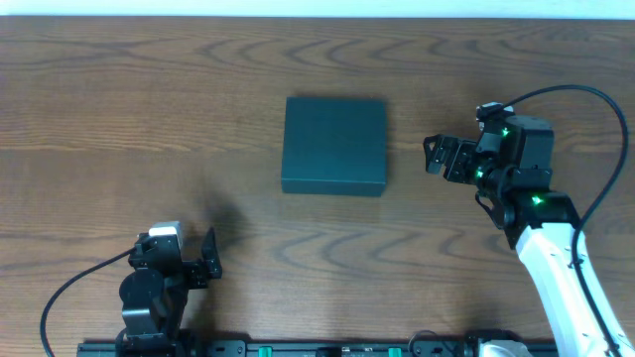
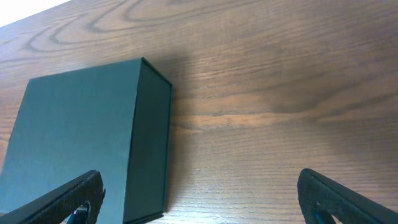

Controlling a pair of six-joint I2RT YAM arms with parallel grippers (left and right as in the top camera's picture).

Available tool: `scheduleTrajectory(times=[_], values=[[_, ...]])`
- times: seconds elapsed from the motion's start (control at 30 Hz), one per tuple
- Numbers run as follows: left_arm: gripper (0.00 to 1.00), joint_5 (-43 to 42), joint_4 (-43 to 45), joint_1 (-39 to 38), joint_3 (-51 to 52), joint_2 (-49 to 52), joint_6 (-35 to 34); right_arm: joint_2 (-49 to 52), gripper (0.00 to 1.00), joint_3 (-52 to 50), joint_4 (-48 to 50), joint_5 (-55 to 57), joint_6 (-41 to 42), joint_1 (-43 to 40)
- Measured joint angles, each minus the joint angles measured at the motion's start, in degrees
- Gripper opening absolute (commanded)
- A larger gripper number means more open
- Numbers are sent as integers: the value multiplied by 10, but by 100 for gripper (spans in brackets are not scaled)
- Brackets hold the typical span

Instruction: Pack container

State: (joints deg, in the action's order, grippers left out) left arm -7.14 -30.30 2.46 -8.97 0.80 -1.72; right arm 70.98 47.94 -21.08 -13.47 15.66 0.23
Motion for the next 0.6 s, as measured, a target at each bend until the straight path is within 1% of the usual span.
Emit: scheduleTrajectory(times=[0.07, 0.17, 0.33, 0.5, 0.6], values=[[95, 0, 0, 0, 0, 0, 0, -2, 99, 0, -10, 0, 0, 0], [95, 0, 0, 0, 0, 0, 0, -25, 99, 0, -54, 1, 0, 1], [95, 0, 0, 0, 0, -1, 0, -141, 99, 0, -110, 0, 0, 7], [95, 0, 0, 0, 0, -1, 0, -270, 99, 0, -130, 0, 0, 7], [95, 0, 0, 0, 0, -1, 0, -350, 99, 0, -144, 11, -13, 7]])
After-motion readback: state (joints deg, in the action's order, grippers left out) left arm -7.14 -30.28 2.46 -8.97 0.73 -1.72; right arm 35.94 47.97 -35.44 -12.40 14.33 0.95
